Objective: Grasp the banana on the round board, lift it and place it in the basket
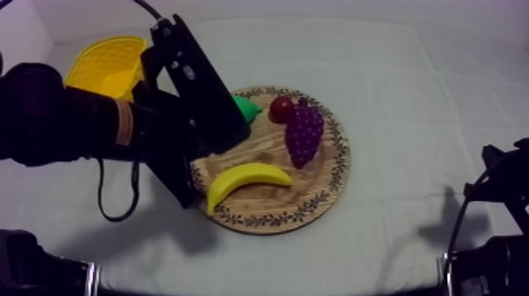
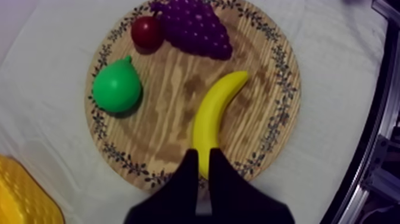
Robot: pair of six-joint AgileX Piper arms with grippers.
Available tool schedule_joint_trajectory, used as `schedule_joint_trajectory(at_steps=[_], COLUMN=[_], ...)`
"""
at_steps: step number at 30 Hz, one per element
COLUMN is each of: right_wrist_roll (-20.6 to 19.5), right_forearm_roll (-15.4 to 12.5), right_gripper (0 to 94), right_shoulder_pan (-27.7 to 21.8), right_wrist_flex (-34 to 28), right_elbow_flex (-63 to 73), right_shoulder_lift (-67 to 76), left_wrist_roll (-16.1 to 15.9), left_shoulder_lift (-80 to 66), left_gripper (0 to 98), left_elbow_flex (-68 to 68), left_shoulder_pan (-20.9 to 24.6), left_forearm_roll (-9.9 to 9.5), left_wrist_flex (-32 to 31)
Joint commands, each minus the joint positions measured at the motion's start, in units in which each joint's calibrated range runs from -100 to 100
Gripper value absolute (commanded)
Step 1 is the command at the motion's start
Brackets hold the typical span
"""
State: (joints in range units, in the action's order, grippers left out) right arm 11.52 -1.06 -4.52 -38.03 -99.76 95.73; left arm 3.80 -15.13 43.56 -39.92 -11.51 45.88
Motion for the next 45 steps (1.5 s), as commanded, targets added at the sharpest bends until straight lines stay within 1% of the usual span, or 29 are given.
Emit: schedule_joint_trajectory(at_steps=[1, 3, 4, 6, 8, 9, 11, 13, 16, 20, 27, 33, 38, 45], right_wrist_roll=[-0.02, -0.02, -0.02, -0.02, -0.02, -0.02, -0.02, -0.02, -0.02, -0.02, -0.02, -0.02, -0.02, -0.02], right_forearm_roll=[0.01, 0.01, 0.01, 0.01, 0.01, 0.01, 0.01, 0.01, 0.01, 0.01, 0.01, 0.01, 0.01, 0.01], right_gripper=[0.3, 0.3, 0.3, 0.3, 0.3, 0.3, 0.3, 0.3, 0.3, 0.3, 0.3, 0.3, 0.3, 0.3], right_shoulder_pan=[0.0, 0.0, 0.0, 0.0, 0.0, 0.0, 0.0, 0.0, 0.0, 0.0, 0.0, 0.0, 0.0, 0.0], right_wrist_flex=[0.05, 0.05, 0.05, 0.05, 0.05, 0.05, 0.05, 0.05, 0.05, 0.05, 0.05, 0.05, 0.05, 0.05], right_elbow_flex=[-0.02, -0.02, -0.02, -0.02, -0.02, -0.02, -0.02, -0.02, -0.02, -0.02, -0.02, -0.02, -0.02, -0.02], right_shoulder_lift=[0.02, 0.02, 0.02, 0.02, 0.02, 0.02, 0.02, 0.02, 0.02, 0.02, 0.02, 0.02, 0.02, 0.02], left_wrist_roll=[0.48, 1.09, 1.88, 4.17, 5.03, 5.15, 4.99, 4.35, 3.41, 2.95, 3.31, 3.77, 3.59, 2.26], left_shoulder_lift=[0.41, 0.97, 1.27, 1.82, 2.22, 2.38, 2.7, 3.07, 3.91, 5.54, 10.5, 16.59, 22.57, 31.27], left_gripper=[8.7, 10.1, 18.5, 39.5, 58.4, 66.0, 76.7, 82.8, 86.5, 87.8, 86.0, 84.1, 83.5, 82.2], left_elbow_flex=[0.14, 0.38, 0.72, 1.24, 1.15, 1.03, 0.79, 0.62, 0.29, -0.49, -1.69, -3.35, -8.14, -15.71], left_shoulder_pan=[-0.16, -0.38, -0.55, -0.89, -0.95, -0.95, -0.89, -0.66, -0.33, -0.36, -0.38, -0.24, -0.28, 0.3], left_forearm_roll=[-0.03, -0.11, -0.47, -1.41, -1.34, -1.13, -0.57, 0.25, 1.36, 1.85, 2.01, 2.57, 2.9, 3.5], left_wrist_flex=[0.04, -0.26, -0.53, -0.55, -0.11, 0.26, 0.93, 1.35, 1.81, 2.2, 2.59, 3.01, 6.76, 11.94])
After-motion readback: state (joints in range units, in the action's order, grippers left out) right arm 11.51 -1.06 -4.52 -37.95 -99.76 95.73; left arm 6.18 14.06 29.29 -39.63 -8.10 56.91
